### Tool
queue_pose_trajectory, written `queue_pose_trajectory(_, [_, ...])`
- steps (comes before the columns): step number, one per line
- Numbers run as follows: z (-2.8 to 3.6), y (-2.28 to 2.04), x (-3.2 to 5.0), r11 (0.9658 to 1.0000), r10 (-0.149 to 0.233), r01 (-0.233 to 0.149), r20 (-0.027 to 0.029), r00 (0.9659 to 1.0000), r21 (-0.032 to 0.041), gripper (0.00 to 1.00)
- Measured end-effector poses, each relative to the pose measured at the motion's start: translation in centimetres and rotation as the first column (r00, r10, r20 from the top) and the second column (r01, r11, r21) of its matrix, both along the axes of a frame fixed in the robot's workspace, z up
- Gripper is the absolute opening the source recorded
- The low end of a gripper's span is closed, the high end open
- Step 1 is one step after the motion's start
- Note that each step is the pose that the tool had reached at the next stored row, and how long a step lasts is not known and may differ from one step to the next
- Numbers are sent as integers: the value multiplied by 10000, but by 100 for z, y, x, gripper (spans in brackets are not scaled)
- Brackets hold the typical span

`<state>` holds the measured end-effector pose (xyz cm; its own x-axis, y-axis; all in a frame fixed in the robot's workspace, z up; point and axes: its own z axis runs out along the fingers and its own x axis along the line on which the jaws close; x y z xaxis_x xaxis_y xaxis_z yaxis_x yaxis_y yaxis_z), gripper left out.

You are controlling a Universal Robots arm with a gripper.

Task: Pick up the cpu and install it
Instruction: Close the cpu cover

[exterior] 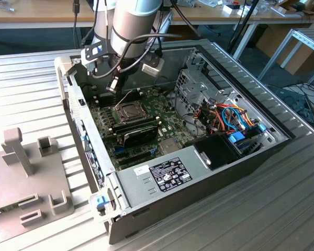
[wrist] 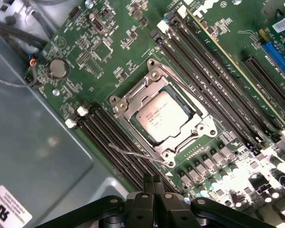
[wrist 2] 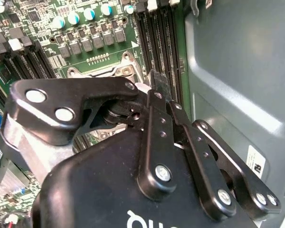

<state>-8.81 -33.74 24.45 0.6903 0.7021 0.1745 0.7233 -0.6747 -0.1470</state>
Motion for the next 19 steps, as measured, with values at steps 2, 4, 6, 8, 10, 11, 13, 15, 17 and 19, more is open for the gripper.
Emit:
queue_pose_trajectory(2, [-5,1,12,9999,-119,119,4,9999,-13,11])
queue_pose_trajectory(4, [-6,0,34,9999,-149,149,2,9999,-24,11])
queue_pose_trajectory(6, [-7,0,58,9999,-156,156,2,9999,-36,11])
queue_pose_trajectory(8, [-9,0,86,9999,-162,162,1,9999,-44,11])
queue_pose_trajectory(10, [-15,0,132,9999,-164,164,2,9999,-42,11])
queue_pose_trajectory(11, [-23,0,168,9999,-165,165,2,9999,-42,11])
queue_pose_trajectory(13, [-26,0,184,9999,-165,165,2,9999,-50,11])
queue_pose_trajectory(15, [-28,0,190,9998,-166,166,-2,9999,-130,11])
queue_pose_trajectory(17, [-35,0,193,9997,-166,165,-1,9999,-175,11])
queue_pose_trajectory(19, [-48,0,198,9997,-165,165,-1,9999,-193,11])
